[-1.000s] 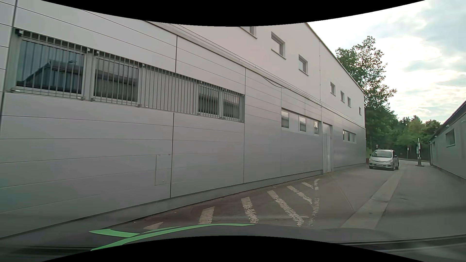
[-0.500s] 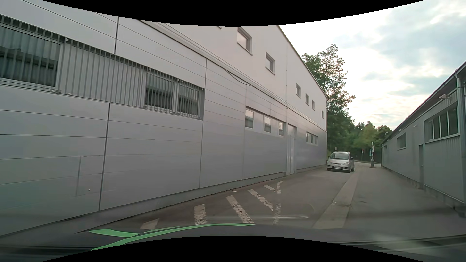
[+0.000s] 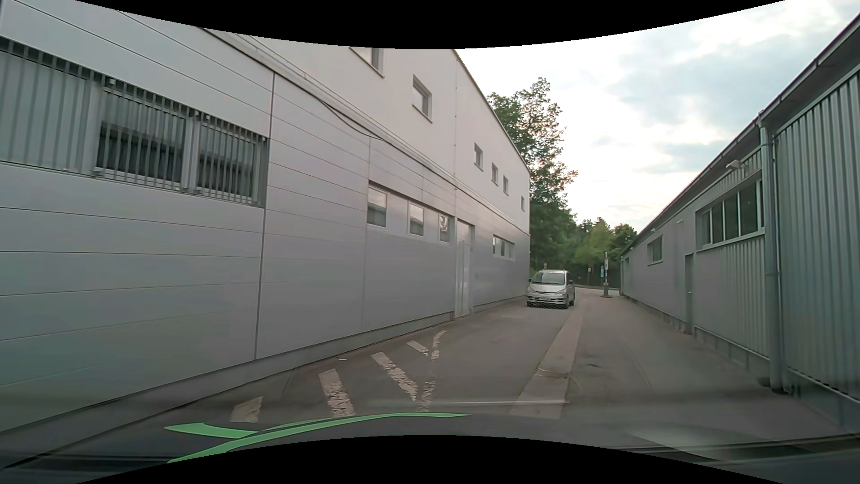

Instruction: Follow the waypoints while adhering to traffic rules and regulations

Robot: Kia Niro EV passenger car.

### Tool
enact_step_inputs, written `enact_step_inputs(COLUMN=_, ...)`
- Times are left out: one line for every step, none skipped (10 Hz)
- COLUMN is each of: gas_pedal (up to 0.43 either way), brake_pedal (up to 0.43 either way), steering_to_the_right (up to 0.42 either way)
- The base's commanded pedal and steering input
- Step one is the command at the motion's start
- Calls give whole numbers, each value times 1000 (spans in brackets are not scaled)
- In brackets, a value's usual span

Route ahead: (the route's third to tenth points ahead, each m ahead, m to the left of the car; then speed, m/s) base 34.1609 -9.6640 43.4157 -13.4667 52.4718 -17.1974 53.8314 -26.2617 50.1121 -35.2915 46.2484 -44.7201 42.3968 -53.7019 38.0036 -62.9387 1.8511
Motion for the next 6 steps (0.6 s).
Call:
enact_step_inputs(gas_pedal=39, brake_pedal=0, steering_to_the_right=757)
enact_step_inputs(gas_pedal=39, brake_pedal=0, steering_to_the_right=745)
enact_step_inputs(gas_pedal=39, brake_pedal=0, steering_to_the_right=722)
enact_step_inputs(gas_pedal=39, brake_pedal=0, steering_to_the_right=695)
enact_step_inputs(gas_pedal=28, brake_pedal=0, steering_to_the_right=658)
enact_step_inputs(gas_pedal=28, brake_pedal=0, steering_to_the_right=627)
